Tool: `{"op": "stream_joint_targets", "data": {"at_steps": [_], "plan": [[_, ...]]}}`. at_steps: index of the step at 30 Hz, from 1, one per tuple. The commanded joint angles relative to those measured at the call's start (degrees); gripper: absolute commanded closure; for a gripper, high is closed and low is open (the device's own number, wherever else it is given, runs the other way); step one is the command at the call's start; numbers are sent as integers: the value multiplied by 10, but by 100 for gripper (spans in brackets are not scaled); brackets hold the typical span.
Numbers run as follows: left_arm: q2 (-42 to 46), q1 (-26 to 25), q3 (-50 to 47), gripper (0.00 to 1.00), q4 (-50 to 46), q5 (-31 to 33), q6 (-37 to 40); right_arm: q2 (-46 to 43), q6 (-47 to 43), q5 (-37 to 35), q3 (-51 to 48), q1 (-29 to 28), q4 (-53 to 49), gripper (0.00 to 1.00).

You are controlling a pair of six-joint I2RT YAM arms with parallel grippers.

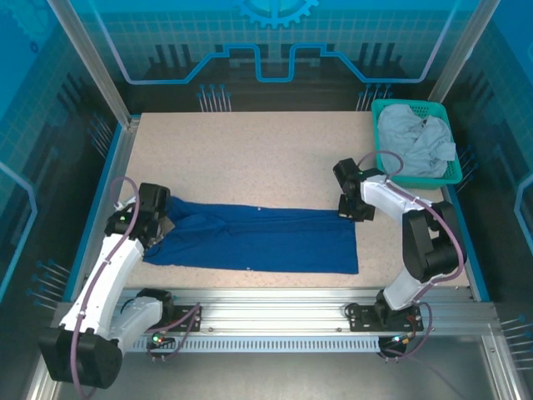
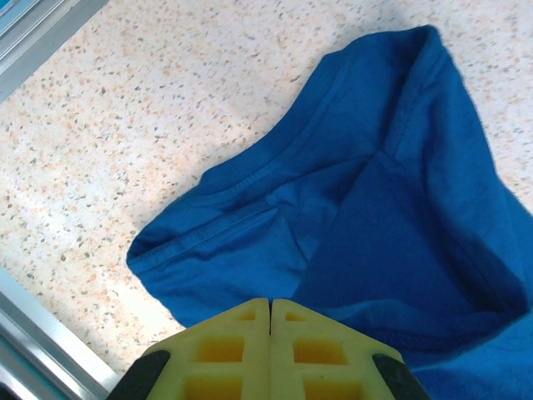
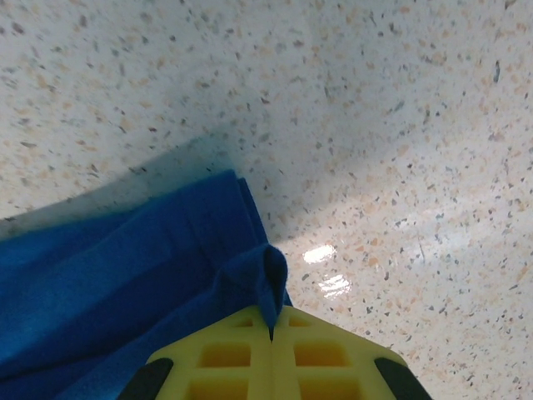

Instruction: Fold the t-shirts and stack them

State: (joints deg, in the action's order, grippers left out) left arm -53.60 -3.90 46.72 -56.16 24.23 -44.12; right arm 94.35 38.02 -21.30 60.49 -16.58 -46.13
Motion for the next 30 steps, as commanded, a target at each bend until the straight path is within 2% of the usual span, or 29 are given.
{"op": "stream_joint_targets", "data": {"at_steps": [1, 5, 10, 12, 15, 17, 21, 27, 30], "plan": [[7, 4, -17, 100, -22, 18, -22, -19, 17, -21, -11, -10, -19, 100], [13, 4, -31, 100, -41, 16, -50, -32, 43, -19, -31, -11, -29, 100], [51, 4, -61, 100, -55, -6, -113, -64, 74, -31, -44, -8, -43, 82], [67, 4, -72, 94, -62, -20, -133, -75, 82, -34, -42, -2, -51, 80], [88, 3, -80, 88, -72, -19, -146, -94, 94, -33, -40, 7, -58, 66], [99, 3, -83, 79, -69, -23, -147, -102, 98, -23, -39, 12, -56, 61], [95, 4, -75, 64, -71, -20, -148, -103, 108, 7, -35, 15, -51, 62], [44, 4, -32, 64, -11, -45, -110, -89, 115, 58, -32, 13, -35, 63], [4, 12, -5, 63, 13, -55, -85, -85, 124, 78, -36, 12, -36, 67]]}}
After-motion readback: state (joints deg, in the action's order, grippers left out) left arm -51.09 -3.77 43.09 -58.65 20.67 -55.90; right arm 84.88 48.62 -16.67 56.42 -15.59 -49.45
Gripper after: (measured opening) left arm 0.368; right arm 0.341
